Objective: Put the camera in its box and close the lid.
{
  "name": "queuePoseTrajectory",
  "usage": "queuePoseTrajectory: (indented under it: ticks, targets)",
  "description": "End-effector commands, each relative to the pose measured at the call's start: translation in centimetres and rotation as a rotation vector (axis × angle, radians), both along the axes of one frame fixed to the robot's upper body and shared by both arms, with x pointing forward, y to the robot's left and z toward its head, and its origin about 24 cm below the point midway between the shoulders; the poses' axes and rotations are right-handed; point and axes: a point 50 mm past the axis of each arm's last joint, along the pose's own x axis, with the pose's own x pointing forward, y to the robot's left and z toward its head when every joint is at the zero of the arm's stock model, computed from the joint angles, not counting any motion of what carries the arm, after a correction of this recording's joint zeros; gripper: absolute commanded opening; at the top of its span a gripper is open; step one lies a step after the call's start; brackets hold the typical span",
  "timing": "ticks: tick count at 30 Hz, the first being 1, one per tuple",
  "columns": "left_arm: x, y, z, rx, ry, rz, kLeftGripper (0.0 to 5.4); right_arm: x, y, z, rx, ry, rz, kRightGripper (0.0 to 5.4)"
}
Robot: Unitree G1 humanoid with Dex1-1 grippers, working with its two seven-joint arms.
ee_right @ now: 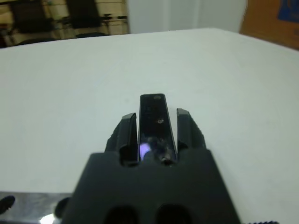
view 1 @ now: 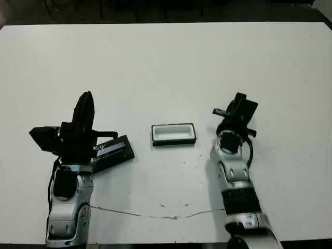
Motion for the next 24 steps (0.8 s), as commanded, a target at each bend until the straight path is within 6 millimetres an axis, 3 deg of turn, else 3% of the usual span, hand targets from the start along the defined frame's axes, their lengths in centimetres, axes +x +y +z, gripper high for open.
queuePoseTrajectory:
  ticks: [1,6,14,18,24]
  targets:
    - [-0.2,0.1,-0.7,0.004,0.035,0.010,0.00,-2.1,0.1,0.8,0.023,-0.044,0.079,0.80]
    - [-0.2,0.1,-0.7,0.007,0.036,0.008,0.00,-5.0,0.7,3.8,0.020,-0.168,0.208,0.80]
    - [-0.3,0.0,-0.8,0.008,0.037,0.005,0.00,-7.3,1.2,6.4,0.014,-0.283,0.357,0.80]
    - [-0.3,0.0,-0.9,0.010,0.040,0.006,0.00,-7.4,0.7,7.1,0.006,-0.290,0.473,0.80]
    - [-0.4,-0.1,-0.9,0.003,0.041,0.009,0.00,-5.4,-1.8,8.3,0.031,-0.247,0.739,0.80]
